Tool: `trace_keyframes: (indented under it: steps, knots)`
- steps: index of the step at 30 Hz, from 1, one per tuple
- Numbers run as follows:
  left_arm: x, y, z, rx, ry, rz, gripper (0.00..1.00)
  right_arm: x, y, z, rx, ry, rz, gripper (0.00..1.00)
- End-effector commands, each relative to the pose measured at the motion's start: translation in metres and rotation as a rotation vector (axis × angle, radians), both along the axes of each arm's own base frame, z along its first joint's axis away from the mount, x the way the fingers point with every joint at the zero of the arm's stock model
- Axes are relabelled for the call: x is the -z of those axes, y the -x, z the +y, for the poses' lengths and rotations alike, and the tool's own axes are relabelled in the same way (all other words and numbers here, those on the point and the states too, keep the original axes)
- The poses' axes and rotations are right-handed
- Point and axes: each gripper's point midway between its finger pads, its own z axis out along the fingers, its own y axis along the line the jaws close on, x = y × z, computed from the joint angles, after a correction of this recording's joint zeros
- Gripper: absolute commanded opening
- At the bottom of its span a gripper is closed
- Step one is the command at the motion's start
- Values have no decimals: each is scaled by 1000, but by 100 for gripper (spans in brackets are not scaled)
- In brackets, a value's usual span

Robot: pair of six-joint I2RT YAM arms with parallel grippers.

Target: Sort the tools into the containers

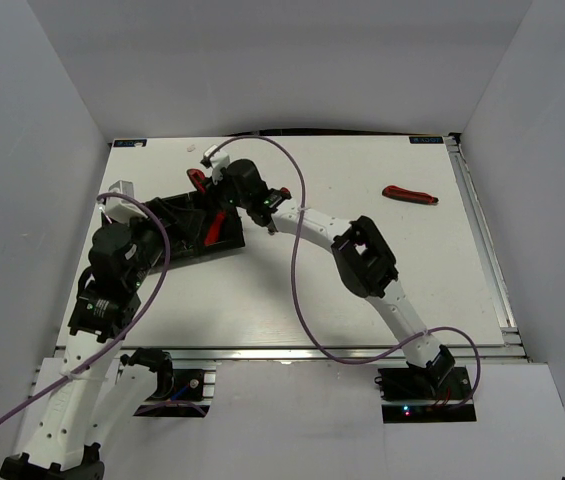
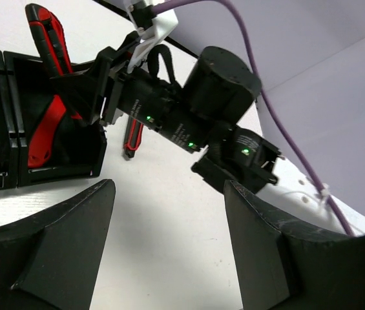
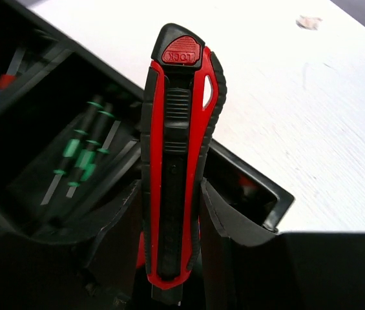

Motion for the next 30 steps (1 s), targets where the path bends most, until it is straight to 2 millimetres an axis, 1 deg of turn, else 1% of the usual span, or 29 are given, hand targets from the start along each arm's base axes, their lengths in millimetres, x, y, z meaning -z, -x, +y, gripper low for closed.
trace_keyframes:
  steps: [1,2,4,6,7,9,10,11,12,13,16,17,19,20,22,23,25,26,27,28,29,30]
  knots:
    - [9,1,4,-19,-6,31,80,-42,-24,4,93,-84,-166,0]
    - [10,1,4,-19,-7,34,80,-40,-25,4,97,-77,-186,0]
    - [11,1,4,-20,-6,37,80,-31,-26,1,103,-59,-189,0]
    - [13,1,4,-20,-8,43,80,-26,-25,-1,99,-48,-188,5]
    - [13,1,4,-20,-9,46,81,-25,-23,0,93,-45,-185,17]
    - [12,0,3,-18,-11,44,81,-29,-19,-1,84,-49,-189,33]
    - [13,-2,3,-20,-11,48,81,-23,-16,-2,78,-38,-180,36]
    - [13,-3,3,-18,-14,51,81,-23,-15,-2,73,-36,-179,39]
    - [10,-3,3,-16,-14,44,81,-27,-12,-3,71,-39,-180,48]
    - [11,-4,2,-16,-17,45,81,-27,-12,-5,70,-36,-178,50]
    - [8,-5,1,-9,-18,42,81,-26,-6,-9,63,-28,-165,52]
    - [9,-6,0,-6,-17,45,81,-33,-3,-10,59,-35,-168,53]
    - [7,-6,-1,0,-15,41,81,-36,2,-11,48,-40,-155,56]
    - [6,-6,-1,1,-16,37,81,-49,5,-12,42,-55,-163,57]
    - [5,-6,-4,18,-13,33,81,-59,7,-15,40,-61,-163,57]
    - [2,-7,-6,28,-13,22,81,-77,15,-13,8,-89,-166,58]
    - [3,-10,-16,84,-9,25,81,-91,22,-16,-31,-102,-165,60]
    - [0,-12,-21,106,-6,12,81,-115,28,-21,-51,-129,-181,61]
    - [6,-17,-26,130,-3,33,81,-119,40,-21,-126,-138,-173,65]
    - [8,-17,-35,178,3,38,81,-122,43,-29,-171,-132,-167,67]
    - [6,-20,-40,204,12,27,81,-144,67,-31,-315,-158,-191,69]
    - [9,-22,-45,229,16,32,81,-141,77,-38,-382,-155,-176,73]
